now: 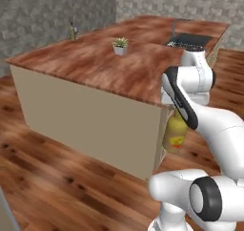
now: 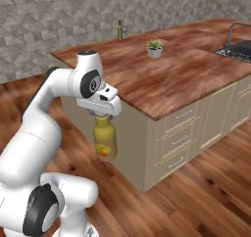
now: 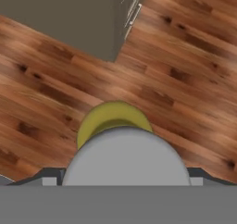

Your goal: There is a wine glass and glass cup on the dining counter. Place the wine bottle next to the wine glass and the juice bottle next to the glass cup.

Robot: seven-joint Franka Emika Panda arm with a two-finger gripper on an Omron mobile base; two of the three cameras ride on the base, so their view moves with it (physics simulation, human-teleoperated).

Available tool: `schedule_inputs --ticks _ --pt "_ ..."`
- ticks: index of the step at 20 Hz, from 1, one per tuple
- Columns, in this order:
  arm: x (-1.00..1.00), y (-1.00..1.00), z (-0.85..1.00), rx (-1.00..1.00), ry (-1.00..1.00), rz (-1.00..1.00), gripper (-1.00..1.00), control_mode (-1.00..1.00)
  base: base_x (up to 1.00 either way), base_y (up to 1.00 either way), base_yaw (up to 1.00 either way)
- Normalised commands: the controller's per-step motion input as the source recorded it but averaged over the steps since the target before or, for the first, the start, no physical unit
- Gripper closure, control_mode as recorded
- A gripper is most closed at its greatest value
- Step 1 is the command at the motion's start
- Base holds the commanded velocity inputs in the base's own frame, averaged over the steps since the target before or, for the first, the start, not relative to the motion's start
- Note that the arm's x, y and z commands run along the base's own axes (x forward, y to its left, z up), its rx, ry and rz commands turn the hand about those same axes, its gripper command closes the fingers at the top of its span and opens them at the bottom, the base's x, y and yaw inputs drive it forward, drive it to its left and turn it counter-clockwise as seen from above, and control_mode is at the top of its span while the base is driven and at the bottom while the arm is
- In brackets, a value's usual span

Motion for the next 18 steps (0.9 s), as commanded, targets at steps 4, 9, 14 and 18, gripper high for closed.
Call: schedule_inputs --ticks 4,9,14,18 --pt "0.0 0.0 0.0 0.0 0.0 0.0 1.0 1.0 0.72 0.57 0.0" --pt "0.0 0.0 0.0 0.0 0.0 0.0 1.0 1.0 0.74 0.56 0.0" --pt "0.0 0.0 0.0 0.0 0.0 0.0 1.0 1.0 0.75 0.54 0.0" --pt "0.0 0.0 0.0 0.0 0.0 0.0 1.0 1.0 0.8 0.45 0.0"
